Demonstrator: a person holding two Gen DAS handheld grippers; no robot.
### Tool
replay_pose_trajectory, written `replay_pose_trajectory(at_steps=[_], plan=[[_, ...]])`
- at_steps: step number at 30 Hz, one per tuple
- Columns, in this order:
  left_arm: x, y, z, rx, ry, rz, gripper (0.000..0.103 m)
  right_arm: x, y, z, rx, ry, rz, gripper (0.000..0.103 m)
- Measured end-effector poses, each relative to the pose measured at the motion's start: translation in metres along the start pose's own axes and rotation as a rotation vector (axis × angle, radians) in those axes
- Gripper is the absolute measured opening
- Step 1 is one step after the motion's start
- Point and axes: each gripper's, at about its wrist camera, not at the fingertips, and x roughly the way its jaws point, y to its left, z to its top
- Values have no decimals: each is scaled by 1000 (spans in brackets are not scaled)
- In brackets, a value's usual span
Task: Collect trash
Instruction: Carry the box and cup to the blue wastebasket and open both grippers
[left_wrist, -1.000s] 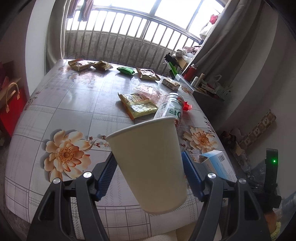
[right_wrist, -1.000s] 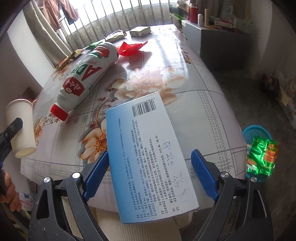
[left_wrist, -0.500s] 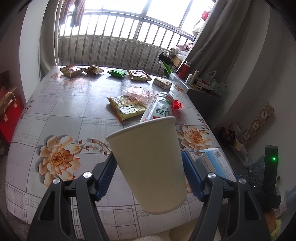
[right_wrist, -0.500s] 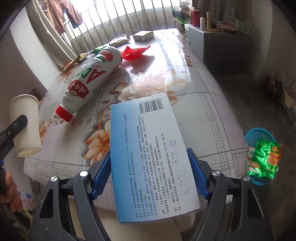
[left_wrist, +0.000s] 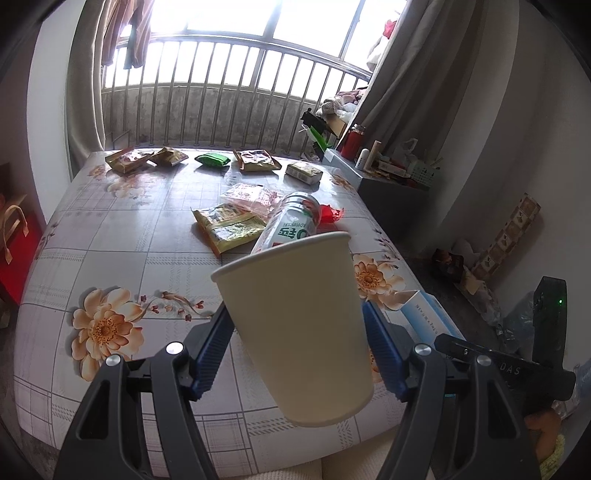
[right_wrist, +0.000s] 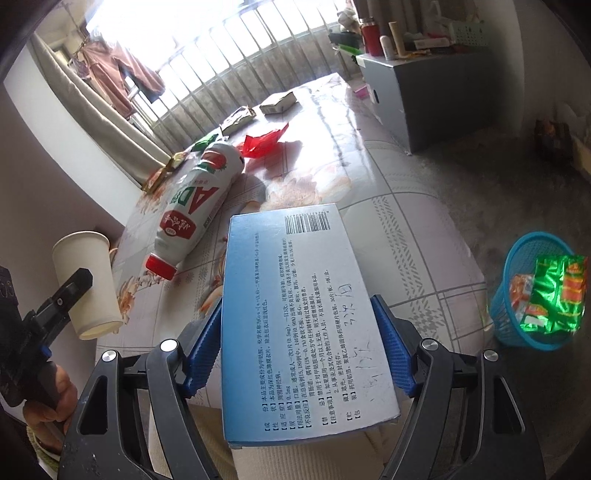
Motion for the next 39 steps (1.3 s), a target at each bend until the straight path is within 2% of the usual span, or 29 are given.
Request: replay_pose_trajectory(at_steps=[13, 28, 34, 39], plan=[[0, -46, 10, 82, -16, -55, 68, -41, -39, 2, 123, -94, 73, 71], [27, -141, 16, 218, 20, -174, 68, -71, -105, -8, 305, -186, 85, 71], [51, -191, 13, 288, 72, -237, 68, -88, -146, -20, 403, -228, 62, 71], [85, -242, 6, 359, 172, -306, 69, -116, -207, -41, 557, -305, -4, 71]])
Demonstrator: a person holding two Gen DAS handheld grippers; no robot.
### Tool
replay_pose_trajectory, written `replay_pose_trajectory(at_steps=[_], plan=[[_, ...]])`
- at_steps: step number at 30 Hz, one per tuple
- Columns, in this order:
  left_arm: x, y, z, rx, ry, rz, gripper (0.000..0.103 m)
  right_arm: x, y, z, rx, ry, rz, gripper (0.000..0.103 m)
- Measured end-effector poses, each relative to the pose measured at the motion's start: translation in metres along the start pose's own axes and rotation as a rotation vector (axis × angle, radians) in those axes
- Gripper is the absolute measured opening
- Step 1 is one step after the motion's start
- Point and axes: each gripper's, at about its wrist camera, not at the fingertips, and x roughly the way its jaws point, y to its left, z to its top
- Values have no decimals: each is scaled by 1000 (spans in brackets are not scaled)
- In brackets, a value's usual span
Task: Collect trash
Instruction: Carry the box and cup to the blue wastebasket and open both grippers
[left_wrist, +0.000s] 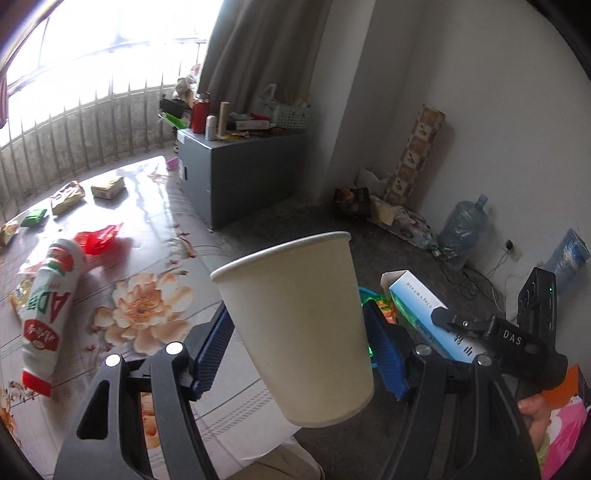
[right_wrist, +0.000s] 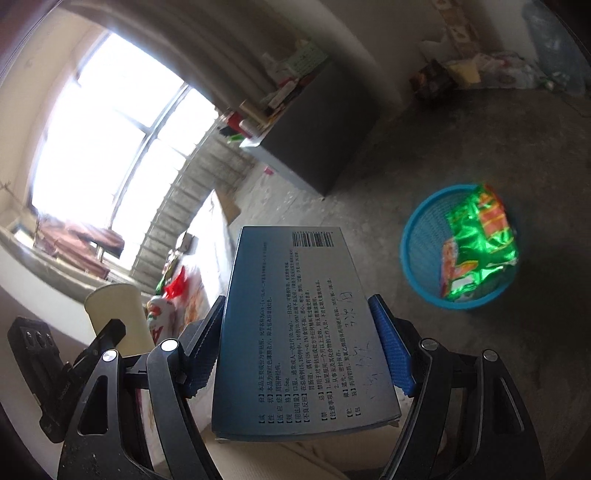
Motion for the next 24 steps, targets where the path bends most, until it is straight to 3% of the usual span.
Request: replay_pose_trajectory(at_steps=[5, 10, 15, 17, 18, 22, 24], plan=[[62, -35, 21, 21, 103, -91, 69, -16, -66, 20, 162, -47, -81, 71], [135, -74, 40, 57, 204, -144, 69, -4, -101, 35, 257, -40, -101, 71], [201, -111, 50, 103, 261, -141, 71, 19, -130, 61, 347, -55, -67, 75], [229, -119, 49, 109, 278, -136, 84, 34, -147, 71, 372, -72, -49, 89], [246, -125, 47, 122, 299, -123, 93, 43, -156, 74, 386, -69, -67, 89], [289, -133, 33, 134, 385, -62, 93, 71, -193, 72, 450, -7, -236, 86], [290, -129, 30, 91, 391, -82, 93, 67, -198, 62, 460, -16, -216, 86]])
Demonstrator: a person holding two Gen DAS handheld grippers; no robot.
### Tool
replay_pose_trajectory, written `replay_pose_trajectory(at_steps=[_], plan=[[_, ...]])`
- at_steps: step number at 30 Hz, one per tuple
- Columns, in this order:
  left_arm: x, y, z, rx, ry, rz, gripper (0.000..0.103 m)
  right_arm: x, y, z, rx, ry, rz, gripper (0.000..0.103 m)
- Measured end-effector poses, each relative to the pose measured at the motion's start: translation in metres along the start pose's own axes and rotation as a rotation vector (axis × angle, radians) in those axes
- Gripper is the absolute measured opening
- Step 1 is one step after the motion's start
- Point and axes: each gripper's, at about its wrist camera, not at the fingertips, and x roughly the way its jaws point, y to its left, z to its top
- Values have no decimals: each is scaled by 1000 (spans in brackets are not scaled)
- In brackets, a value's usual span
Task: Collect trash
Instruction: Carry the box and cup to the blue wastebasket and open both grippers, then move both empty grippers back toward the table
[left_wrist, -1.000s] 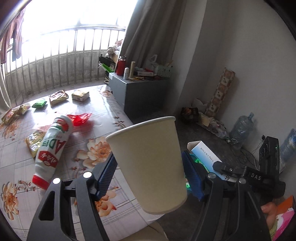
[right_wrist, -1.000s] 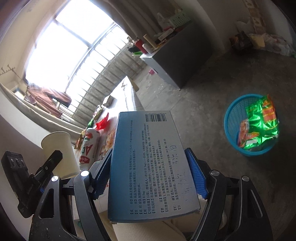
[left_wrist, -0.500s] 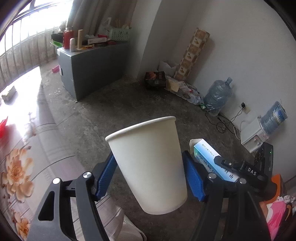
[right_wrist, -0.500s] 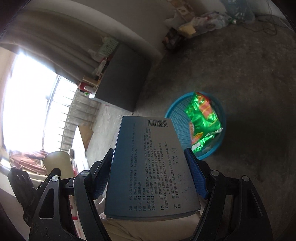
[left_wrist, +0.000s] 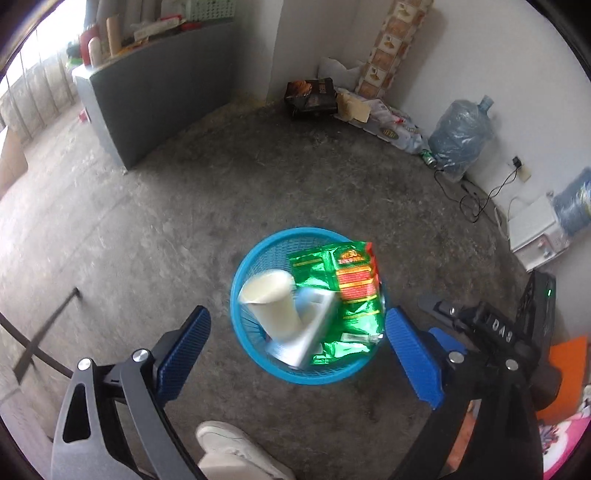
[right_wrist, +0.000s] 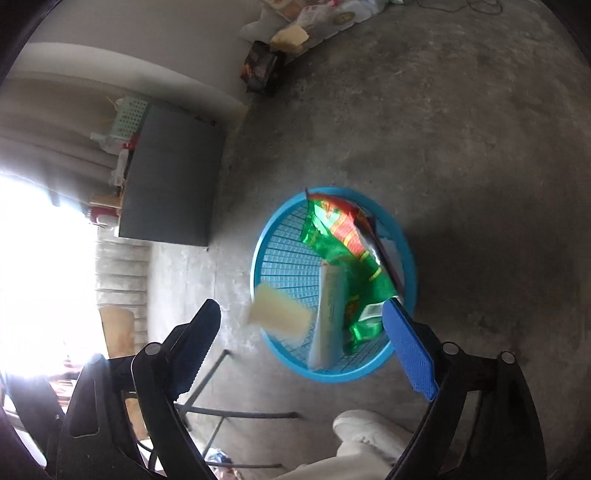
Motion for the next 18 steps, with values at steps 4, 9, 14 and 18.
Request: replay_pose_trajectory(at_steps=[4, 9, 14, 18], plan=[[-11, 5, -6, 4, -17, 3, 93, -19, -11, -15, -25, -33, -19, 86], [-41, 2, -13, 28, -63, 4, 93, -44, -12, -33, -68, -67, -50, 86], [-86, 1, -29, 55, -104, -7, 93, -65, -1, -51, -169, -108, -65, 86], [-125, 3, -48, 68, -130, -31, 93, -84, 4, -67, -220, -123, -67, 84]])
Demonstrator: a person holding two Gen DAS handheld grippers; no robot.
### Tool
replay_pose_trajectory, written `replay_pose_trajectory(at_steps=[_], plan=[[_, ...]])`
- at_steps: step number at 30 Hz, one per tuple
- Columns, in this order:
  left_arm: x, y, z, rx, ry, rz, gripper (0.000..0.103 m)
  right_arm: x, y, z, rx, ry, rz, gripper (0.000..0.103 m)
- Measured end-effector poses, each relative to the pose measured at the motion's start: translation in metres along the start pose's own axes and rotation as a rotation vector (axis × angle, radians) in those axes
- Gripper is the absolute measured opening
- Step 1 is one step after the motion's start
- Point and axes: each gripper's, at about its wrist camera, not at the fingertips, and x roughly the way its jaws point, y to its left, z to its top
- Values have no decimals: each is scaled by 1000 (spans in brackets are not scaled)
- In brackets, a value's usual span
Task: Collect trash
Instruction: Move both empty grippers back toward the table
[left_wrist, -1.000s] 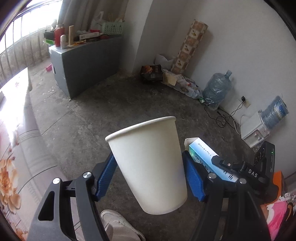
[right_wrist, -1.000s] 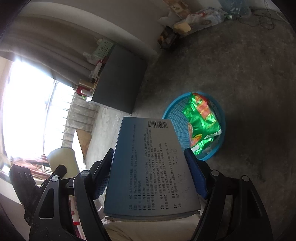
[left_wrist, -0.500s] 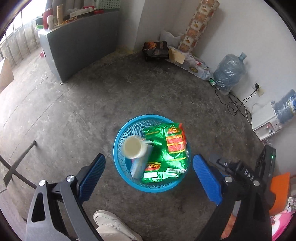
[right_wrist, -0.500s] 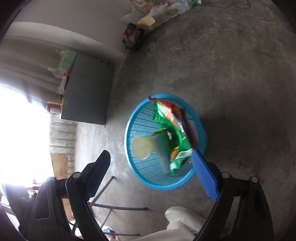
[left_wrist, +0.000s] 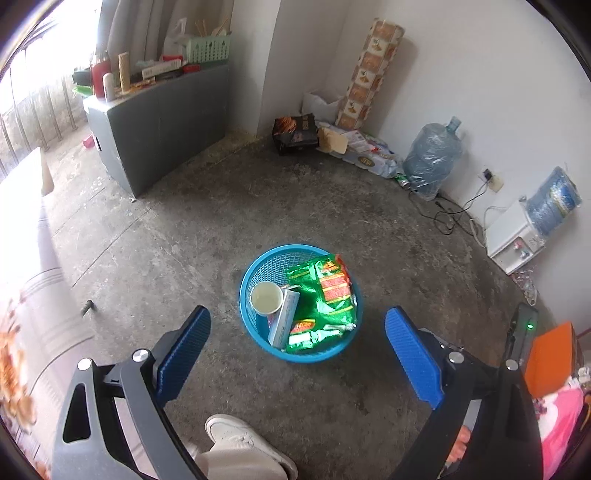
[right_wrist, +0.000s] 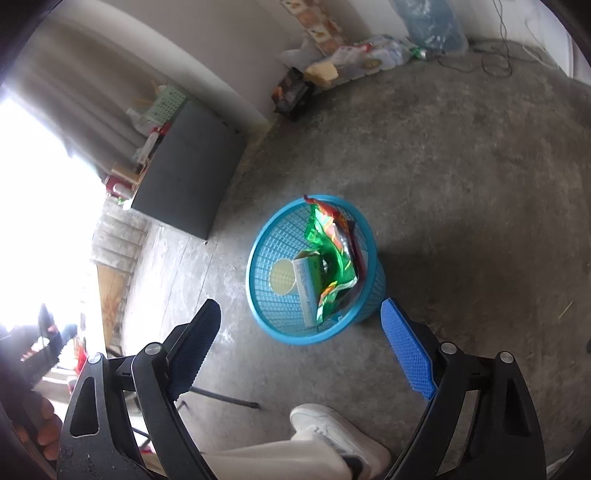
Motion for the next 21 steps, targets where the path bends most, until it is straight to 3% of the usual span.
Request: replay_pose_trajectory(at_steps=[8, 13, 21], plan=[[-78, 19, -37, 9, -115, -7, 94, -29, 37, -29, -116, -1, 8, 81], [-117, 50, -60, -16, -147, 46, 94, -44, 71, -44, -212, 7, 108, 81], [-184, 116, -106, -141, -252, 103, 95, -58, 126, -66, -330, 71, 229, 81]])
